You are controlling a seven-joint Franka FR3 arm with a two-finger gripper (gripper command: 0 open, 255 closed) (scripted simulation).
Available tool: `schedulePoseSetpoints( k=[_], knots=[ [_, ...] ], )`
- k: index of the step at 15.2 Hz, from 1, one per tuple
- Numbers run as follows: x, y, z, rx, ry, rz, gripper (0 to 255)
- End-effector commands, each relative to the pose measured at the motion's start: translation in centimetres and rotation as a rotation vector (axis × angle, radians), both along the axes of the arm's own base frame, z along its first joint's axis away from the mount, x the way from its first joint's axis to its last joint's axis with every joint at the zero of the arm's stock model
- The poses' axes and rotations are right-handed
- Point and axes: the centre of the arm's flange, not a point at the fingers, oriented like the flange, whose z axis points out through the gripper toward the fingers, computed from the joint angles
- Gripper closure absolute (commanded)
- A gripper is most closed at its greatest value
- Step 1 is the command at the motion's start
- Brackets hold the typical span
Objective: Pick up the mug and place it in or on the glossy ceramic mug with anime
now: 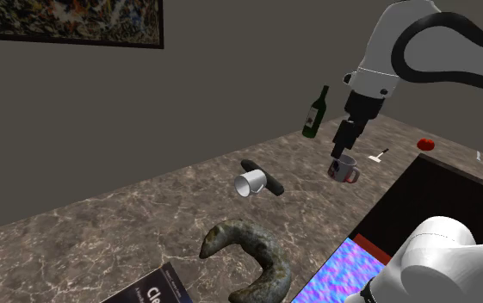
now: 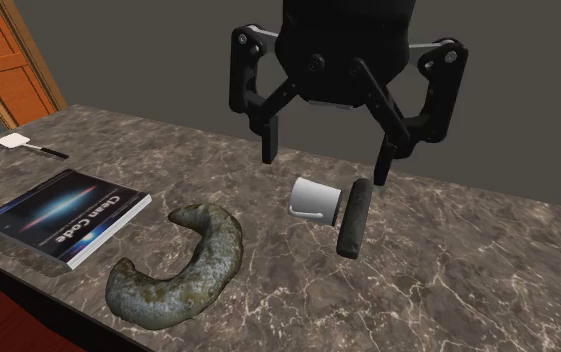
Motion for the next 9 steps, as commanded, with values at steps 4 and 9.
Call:
schedulePoseSetpoints(
  k=[4,9],
  knots=[
    [1.7,2.5,-2.7,-0.020,-0.003,-0.110,0],
    [5.1,6.2,-7.4,-0.054,-0.009,-0.295,0]
  ],
)
